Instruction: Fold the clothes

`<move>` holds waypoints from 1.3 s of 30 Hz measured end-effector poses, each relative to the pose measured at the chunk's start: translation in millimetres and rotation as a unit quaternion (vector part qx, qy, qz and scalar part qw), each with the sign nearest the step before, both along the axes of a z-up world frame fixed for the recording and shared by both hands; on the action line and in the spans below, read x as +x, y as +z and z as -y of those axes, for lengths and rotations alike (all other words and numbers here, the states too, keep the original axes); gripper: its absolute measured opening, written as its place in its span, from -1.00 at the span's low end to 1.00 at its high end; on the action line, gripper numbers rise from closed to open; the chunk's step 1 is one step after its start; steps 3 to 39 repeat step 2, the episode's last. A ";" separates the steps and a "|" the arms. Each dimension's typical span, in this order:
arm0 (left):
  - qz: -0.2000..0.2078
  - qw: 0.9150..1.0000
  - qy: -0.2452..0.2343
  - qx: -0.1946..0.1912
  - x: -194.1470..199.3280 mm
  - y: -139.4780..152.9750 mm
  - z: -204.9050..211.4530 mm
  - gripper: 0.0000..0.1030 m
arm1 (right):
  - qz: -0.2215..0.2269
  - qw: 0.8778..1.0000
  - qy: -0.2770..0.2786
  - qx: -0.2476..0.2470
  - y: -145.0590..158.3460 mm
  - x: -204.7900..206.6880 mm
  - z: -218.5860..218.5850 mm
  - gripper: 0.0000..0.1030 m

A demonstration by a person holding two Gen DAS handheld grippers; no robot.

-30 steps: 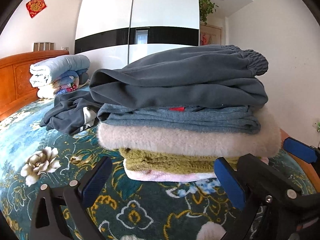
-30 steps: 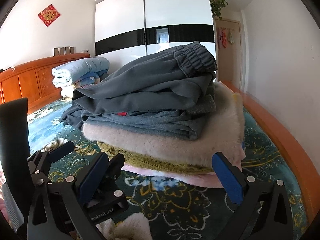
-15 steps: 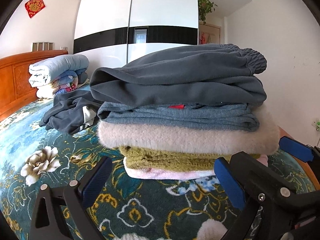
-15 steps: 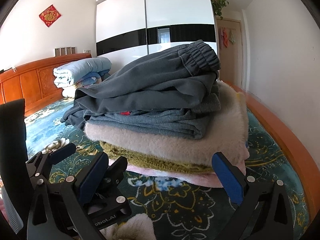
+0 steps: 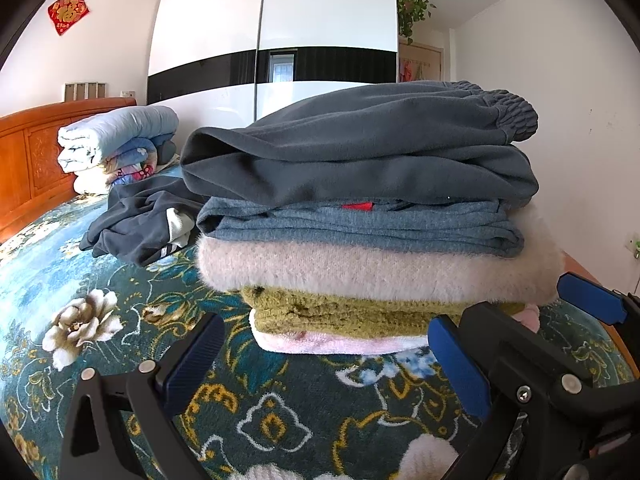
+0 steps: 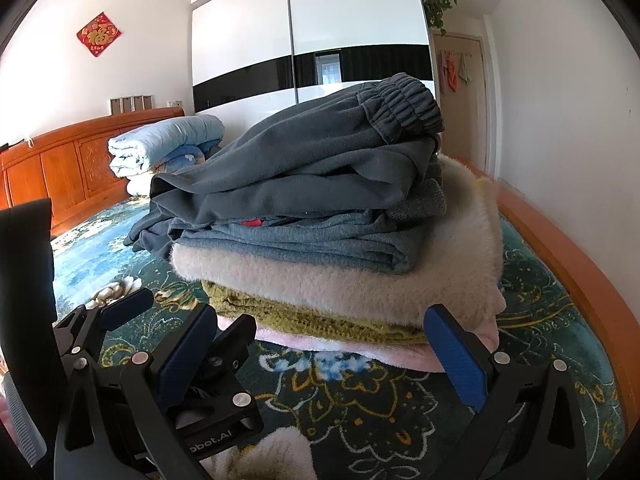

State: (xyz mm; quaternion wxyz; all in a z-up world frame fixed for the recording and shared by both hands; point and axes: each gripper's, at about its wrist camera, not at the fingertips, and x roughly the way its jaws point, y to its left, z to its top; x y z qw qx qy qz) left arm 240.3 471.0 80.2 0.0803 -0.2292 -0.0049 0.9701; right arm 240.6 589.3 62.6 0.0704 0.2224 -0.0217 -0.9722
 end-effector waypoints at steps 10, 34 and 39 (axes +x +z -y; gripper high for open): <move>-0.002 1.000 -0.003 0.001 0.6 0.6 0.2 1.00 | -0.002 1.000 0.001 0.001 0.5 0.5 0.3 1.00; -0.002 1.000 -0.003 0.001 0.6 0.6 0.2 1.00 | -0.002 1.000 0.001 0.001 0.5 0.5 0.3 1.00; -0.002 1.000 -0.003 0.001 0.6 0.6 0.2 1.00 | -0.002 1.000 0.001 0.001 0.5 0.5 0.3 1.00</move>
